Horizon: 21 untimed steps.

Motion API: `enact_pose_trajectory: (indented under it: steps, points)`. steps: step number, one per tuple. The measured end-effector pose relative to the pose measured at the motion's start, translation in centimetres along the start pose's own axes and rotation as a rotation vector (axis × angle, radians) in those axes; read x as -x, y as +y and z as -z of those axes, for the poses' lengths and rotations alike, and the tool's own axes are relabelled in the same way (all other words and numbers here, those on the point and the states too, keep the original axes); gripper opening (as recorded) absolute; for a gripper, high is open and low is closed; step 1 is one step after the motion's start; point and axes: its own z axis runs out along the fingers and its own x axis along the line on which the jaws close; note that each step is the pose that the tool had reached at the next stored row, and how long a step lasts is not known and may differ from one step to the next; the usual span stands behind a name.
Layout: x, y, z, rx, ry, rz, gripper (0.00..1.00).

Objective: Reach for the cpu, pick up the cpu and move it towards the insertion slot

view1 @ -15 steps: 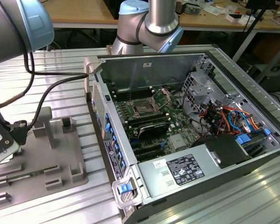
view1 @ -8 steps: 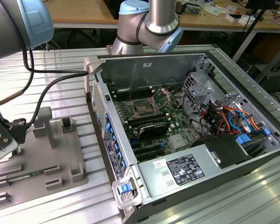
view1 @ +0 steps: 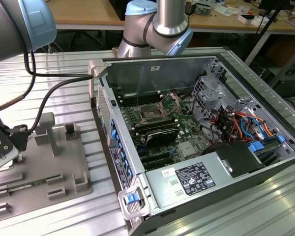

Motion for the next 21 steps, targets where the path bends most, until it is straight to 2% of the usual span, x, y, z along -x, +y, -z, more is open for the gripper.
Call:
enact_pose_trajectory:
  steps: [21]
  points:
    - [-0.01,0.07,1.82,0.0001,-0.0002,0.0,0.55]
